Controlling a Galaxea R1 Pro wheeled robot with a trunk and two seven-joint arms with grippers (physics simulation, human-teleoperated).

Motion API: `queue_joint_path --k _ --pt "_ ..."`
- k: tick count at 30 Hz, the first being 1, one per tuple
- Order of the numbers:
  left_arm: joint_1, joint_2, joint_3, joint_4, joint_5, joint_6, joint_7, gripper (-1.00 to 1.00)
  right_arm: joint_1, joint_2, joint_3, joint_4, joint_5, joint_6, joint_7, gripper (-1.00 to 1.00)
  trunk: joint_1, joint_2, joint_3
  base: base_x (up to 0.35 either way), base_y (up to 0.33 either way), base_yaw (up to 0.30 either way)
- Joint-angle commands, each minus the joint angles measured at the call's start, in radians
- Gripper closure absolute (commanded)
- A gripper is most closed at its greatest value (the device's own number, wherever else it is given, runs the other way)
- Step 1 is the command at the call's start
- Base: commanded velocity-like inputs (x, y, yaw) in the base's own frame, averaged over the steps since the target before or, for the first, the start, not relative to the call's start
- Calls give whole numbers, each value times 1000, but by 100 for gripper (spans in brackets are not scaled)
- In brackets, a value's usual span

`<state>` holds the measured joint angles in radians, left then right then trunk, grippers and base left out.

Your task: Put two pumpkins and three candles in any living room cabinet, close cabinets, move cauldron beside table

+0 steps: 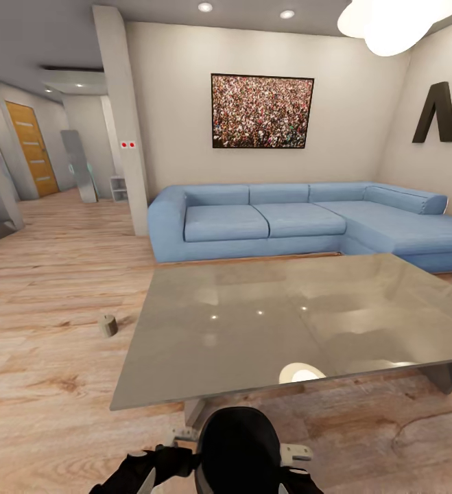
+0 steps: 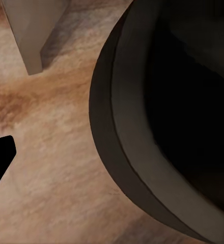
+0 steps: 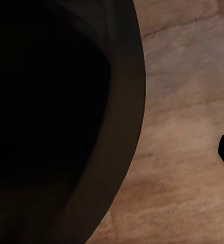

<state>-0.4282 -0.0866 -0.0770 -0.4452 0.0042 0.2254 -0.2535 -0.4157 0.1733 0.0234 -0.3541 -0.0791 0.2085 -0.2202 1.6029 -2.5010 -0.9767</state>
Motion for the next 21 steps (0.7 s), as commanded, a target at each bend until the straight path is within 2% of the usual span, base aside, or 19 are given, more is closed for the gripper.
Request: queue_joint_path --k 1,21 --pt "0 0 -1 -7 0 7 -2 -100 0 0 3 -2 -8 5 -5 -100 0 0 -1 -23 0 0" --pt "0 1 -6 -15 0 9 -3 -100 0 0 3 -3 -8 5 -5 -100 0 0 -1 -73 0 0"
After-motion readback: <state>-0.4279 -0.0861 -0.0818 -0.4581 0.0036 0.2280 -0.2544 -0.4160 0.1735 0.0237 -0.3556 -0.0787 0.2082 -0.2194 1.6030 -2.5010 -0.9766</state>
